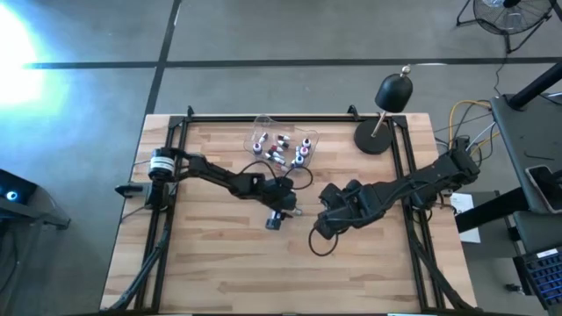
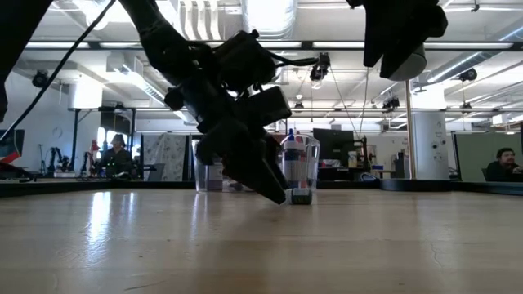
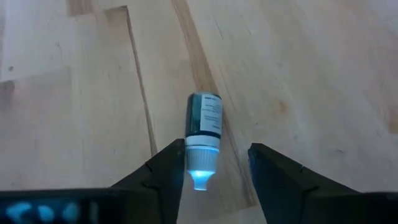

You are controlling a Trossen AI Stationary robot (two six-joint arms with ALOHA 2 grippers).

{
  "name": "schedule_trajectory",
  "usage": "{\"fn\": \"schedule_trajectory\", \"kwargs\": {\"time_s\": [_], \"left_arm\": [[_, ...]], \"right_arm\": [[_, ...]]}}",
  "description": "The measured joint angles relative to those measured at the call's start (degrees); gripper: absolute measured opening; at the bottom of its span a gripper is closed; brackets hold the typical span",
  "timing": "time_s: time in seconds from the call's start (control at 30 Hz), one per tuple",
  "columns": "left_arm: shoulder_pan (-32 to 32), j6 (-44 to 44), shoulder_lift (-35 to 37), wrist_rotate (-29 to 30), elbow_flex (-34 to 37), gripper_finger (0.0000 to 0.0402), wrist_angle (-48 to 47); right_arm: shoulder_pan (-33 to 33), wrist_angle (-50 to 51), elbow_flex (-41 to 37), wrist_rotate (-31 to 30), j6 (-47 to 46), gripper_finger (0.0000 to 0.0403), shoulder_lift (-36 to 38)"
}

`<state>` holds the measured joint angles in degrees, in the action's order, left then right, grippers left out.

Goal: Pick & Place food coloring
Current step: Put the small green food coloring bottle into the transparent bin

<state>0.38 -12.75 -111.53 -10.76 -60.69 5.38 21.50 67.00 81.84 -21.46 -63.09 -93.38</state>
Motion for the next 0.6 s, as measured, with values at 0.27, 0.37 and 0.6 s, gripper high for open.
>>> {"fn": "schedule_trajectory", "kwargs": {"time_s": [0.27,0.37,0.6], "left_arm": [[-0.1,2.3,0.0,3.2,-0.1,0.0072,-0.1],[-0.1,3.2,0.0,3.3,-0.1,0.0044,-0.1],[-0.4,10.0,7.6,11.1,0.0,0.0024,-3.9]], "right_arm": [[-0.1,0.0,-0.3,-1.4,0.0,0.0233,0.0],[-0.1,0.0,-0.7,-1.4,-0.6,0.0232,0.0],[-0.1,0.0,-1.0,-2.9,-2.1,0.0231,0.0]]}}
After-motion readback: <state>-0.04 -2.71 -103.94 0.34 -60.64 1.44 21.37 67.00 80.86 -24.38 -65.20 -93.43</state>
